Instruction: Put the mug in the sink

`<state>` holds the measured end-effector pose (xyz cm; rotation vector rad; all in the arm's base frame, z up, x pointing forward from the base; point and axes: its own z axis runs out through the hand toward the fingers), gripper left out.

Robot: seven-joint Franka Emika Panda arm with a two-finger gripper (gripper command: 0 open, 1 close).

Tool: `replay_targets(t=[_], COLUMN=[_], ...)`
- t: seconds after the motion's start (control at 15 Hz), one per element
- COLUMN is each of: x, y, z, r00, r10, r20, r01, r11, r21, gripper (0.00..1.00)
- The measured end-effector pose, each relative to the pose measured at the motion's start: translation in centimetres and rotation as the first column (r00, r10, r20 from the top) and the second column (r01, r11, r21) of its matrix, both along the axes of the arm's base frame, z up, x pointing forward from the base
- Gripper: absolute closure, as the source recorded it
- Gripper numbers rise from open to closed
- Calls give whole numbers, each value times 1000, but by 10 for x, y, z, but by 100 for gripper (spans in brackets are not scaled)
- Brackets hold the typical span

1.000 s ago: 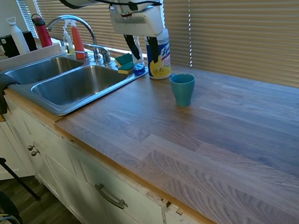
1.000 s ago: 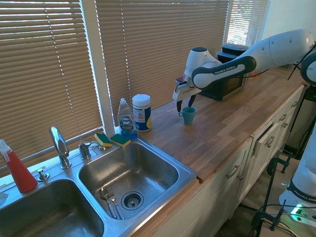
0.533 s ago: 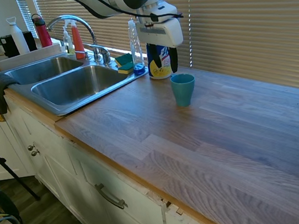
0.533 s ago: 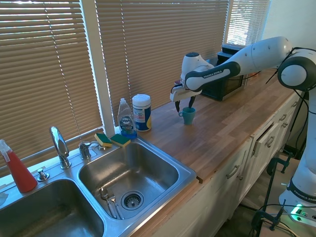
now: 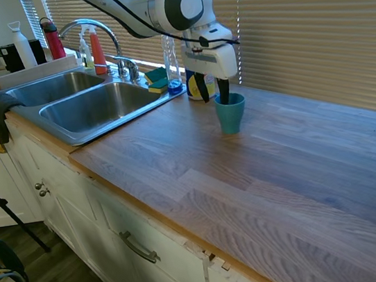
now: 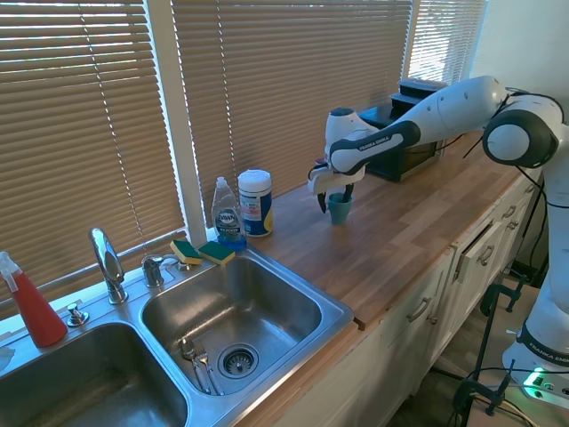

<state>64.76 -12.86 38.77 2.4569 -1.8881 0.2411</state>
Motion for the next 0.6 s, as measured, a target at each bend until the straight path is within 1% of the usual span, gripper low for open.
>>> replay_targets(t=[0.6], x=[-1], y=[-4], z=[-11], r00=[1000], r10=[16], r20=[-19], r01=[-16], r11=[1000], r21=[15], gripper=[100])
